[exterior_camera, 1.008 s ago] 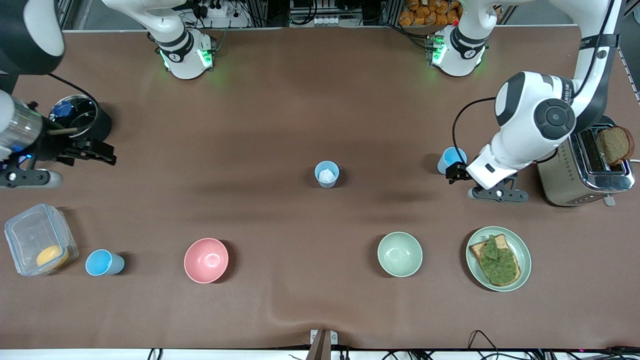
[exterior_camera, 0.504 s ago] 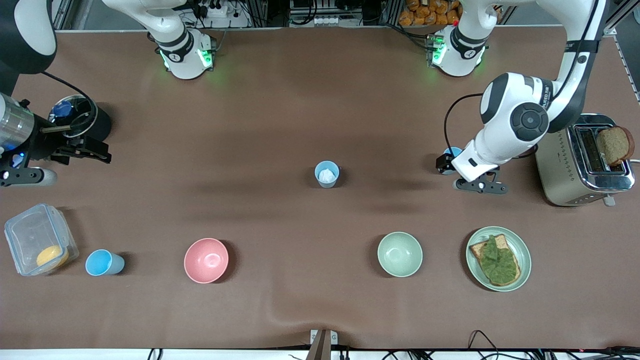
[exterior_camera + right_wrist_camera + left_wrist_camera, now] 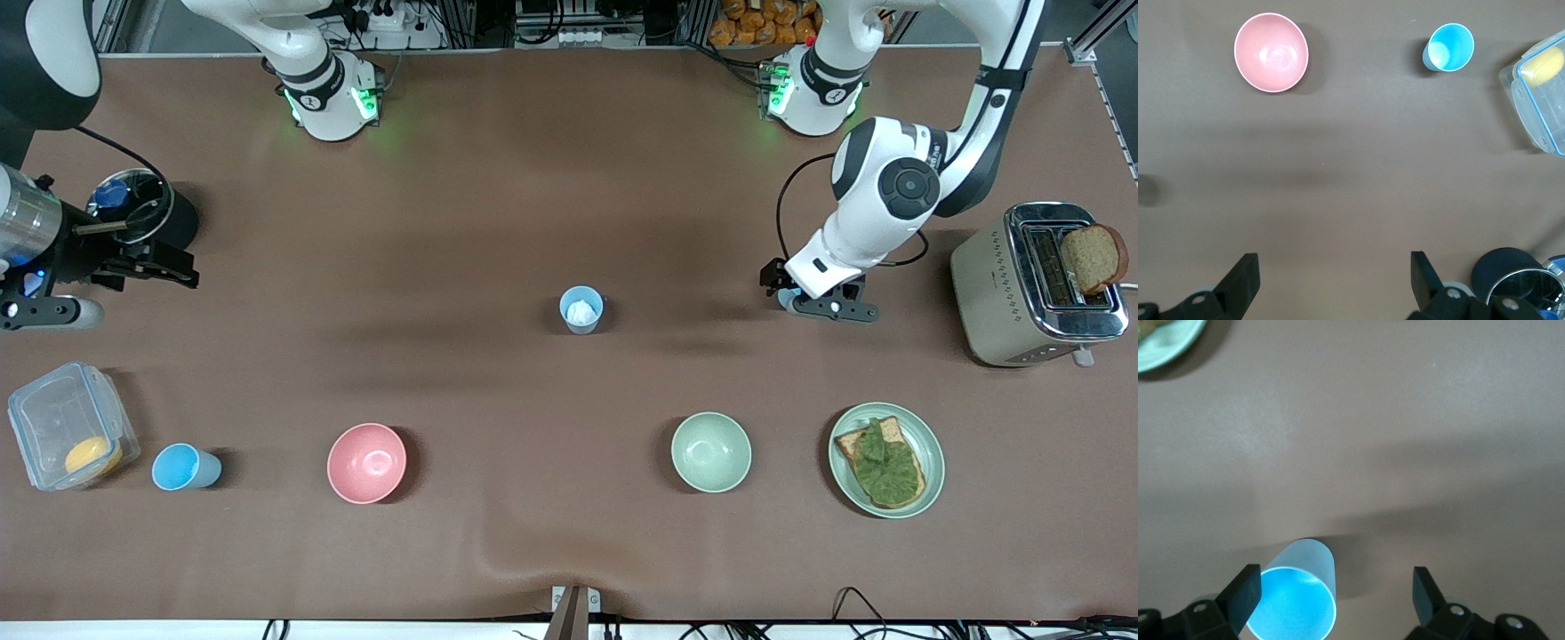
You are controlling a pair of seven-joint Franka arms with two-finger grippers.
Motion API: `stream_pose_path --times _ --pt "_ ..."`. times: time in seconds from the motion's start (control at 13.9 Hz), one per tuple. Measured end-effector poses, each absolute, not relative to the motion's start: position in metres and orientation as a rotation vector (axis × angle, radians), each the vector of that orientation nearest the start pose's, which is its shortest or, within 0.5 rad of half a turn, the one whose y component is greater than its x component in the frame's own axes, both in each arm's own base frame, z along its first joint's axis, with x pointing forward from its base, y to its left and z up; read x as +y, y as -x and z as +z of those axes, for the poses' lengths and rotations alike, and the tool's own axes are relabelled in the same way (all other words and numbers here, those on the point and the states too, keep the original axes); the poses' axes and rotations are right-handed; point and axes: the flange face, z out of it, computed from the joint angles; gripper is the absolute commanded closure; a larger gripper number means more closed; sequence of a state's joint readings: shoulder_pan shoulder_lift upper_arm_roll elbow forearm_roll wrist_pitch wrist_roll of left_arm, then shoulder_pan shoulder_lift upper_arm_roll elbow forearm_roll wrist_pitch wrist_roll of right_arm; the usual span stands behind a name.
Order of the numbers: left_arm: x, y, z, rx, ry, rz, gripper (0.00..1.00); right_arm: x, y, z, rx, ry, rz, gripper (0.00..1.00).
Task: Stack blue cups with both arms
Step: 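Lower the left gripper onto the empty blue cup near the toaster and grasp it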
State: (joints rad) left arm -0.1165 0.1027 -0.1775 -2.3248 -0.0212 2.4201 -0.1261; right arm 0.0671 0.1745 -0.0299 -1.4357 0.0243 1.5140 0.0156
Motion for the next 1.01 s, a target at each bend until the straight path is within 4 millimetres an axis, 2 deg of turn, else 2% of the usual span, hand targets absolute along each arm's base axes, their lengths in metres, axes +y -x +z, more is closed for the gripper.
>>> stream_pose_path --times 0.29,0.58,0.79,0.86,0.94,1.01 --pt "-0.146 -0.48 0.28 0.222 3.16 0.064 0.0 0.026 -0.595 0.596 -0.033 3.122 0.14 0.0" --pt "-0.144 -0.474 0.272 0.216 3.156 0.094 0.03 0.01 -0.59 0.609 -0.024 3.121 0.143 0.0" --pt "-0.143 -0.471 0.262 0.213 3.158 0.093 0.26 -0.001 -0.58 0.629 -0.004 3.121 0.099 0.0" --pt "-0.143 -0.471 0.257 0.213 3.16 0.096 0.38 -0.003 -0.578 0.634 0.015 3.121 0.069 0.0" --pt "-0.143 -0.47 0.253 0.212 3.16 0.104 0.45 -0.005 -0.576 0.635 0.045 3.121 0.043 0.0" --pt "-0.143 -0.47 0.248 0.211 3.16 0.111 0.58 -0.005 -0.574 0.635 0.072 3.121 0.025 0.0"
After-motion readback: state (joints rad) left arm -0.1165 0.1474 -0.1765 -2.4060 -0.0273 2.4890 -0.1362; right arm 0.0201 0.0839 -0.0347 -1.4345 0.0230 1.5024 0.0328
